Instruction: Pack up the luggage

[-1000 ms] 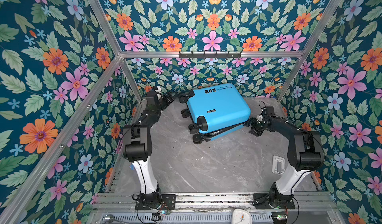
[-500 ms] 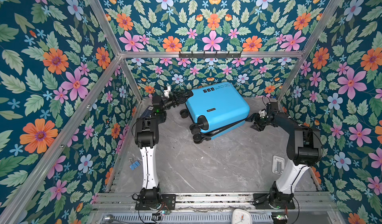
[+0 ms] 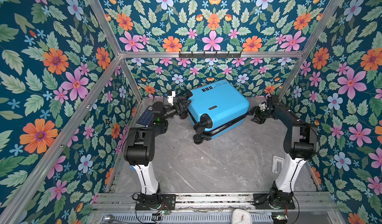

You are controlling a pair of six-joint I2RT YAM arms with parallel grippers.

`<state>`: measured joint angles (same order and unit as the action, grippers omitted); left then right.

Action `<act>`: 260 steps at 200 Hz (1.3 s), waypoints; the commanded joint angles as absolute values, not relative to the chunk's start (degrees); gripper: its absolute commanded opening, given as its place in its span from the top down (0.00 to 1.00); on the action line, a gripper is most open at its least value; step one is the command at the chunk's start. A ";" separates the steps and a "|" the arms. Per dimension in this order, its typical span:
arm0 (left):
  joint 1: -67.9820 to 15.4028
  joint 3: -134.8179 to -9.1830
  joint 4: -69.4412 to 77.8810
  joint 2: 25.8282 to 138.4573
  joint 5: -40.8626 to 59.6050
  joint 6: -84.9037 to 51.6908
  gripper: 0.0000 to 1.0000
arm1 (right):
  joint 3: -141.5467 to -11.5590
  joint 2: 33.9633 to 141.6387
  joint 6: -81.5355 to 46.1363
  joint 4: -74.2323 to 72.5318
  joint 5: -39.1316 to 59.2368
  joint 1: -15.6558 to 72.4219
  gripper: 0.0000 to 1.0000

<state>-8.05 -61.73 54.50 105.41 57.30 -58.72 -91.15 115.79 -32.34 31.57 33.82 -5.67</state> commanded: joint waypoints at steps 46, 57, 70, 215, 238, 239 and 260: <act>-9.52 -66.09 7.57 90.81 34.90 -22.64 0.18 | -80.73 108.91 -35.85 24.71 33.28 -4.61 0.38; -8.77 -67.37 4.67 90.27 32.38 -21.38 0.18 | -77.40 106.73 -36.90 22.61 32.72 -4.60 0.36; -7.90 -68.92 2.27 90.13 29.84 -20.13 0.16 | -73.87 104.35 -38.23 20.08 32.69 -4.58 0.35; -1.58 -98.15 18.90 122.05 48.04 -29.18 0.14 | -65.71 93.08 -36.58 21.41 29.88 3.87 0.32; -1.74 -101.98 21.87 125.69 53.96 -32.13 0.18 | -65.99 93.73 -36.04 22.17 29.47 3.87 0.32; -1.75 -102.06 21.88 125.82 54.18 -32.15 0.18 | -66.00 93.75 -35.99 22.16 29.46 3.87 0.32; -2.12 -101.22 21.53 126.01 56.71 -30.82 0.19 | -66.93 94.52 -36.08 22.24 29.12 3.78 0.33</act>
<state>-1.83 -101.41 17.98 125.80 49.89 -30.04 -66.04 94.04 -36.88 21.65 29.80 3.77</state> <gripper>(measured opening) 0.808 0.671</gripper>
